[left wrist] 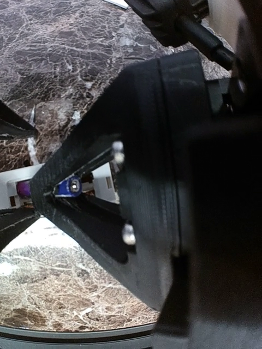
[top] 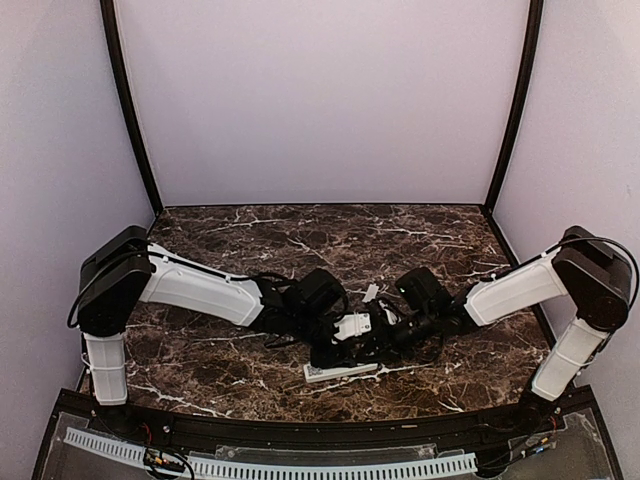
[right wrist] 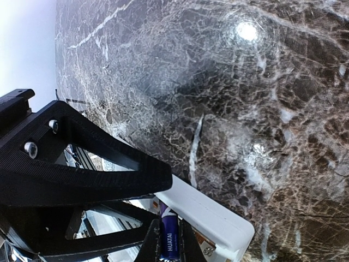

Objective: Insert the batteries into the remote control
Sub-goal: Pass from the right arm to the left

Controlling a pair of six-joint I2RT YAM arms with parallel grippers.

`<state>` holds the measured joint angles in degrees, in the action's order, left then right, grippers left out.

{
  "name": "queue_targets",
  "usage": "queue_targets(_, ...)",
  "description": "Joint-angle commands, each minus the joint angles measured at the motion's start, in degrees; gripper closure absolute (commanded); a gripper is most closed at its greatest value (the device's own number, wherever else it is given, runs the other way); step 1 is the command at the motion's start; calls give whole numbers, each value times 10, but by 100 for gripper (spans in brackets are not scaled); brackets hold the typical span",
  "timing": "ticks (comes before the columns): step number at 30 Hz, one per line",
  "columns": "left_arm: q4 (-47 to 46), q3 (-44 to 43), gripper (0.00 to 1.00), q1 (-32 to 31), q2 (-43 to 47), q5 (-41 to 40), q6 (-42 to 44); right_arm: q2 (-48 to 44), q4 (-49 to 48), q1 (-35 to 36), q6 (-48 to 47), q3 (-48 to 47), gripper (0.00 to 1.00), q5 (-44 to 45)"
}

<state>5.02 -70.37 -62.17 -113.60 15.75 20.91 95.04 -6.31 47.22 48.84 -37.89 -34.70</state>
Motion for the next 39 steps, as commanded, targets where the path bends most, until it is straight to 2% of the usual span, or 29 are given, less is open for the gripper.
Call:
queue_targets(1,49,14,57,-11,-11,2,-5,26,12,15,8,22,100,55)
queue_targets(6,60,0,70,-11,-26,-14,-9,34,0,15,13,25,100,49)
queue_targets(9,71,-1,75,-11,-28,-10,-5,28,4,15,13,26,100,52)
queue_targets(11,80,3,82,-11,-29,-7,2,23,8,15,12,24,100,54)
queue_targets(17,102,17,93,-11,-29,1,13,20,19,15,6,19,100,55)
queue_targets(21,102,18,97,-11,-29,0,12,20,20,15,5,17,100,55)
queue_targets(26,101,14,90,-11,-26,6,13,22,22,15,5,14,100,55)
queue_targets(28,93,15,84,-11,-16,13,8,22,20,15,7,15,100,55)
queue_targets(32,75,20,64,-11,-7,21,6,21,17,15,8,17,100,56)
queue_targets(37,86,10,62,-11,-21,11,14,22,14,15,7,17,100,55)
queue_targets(39,102,0,66,-11,-32,-21,21,22,11,15,8,17,100,53)
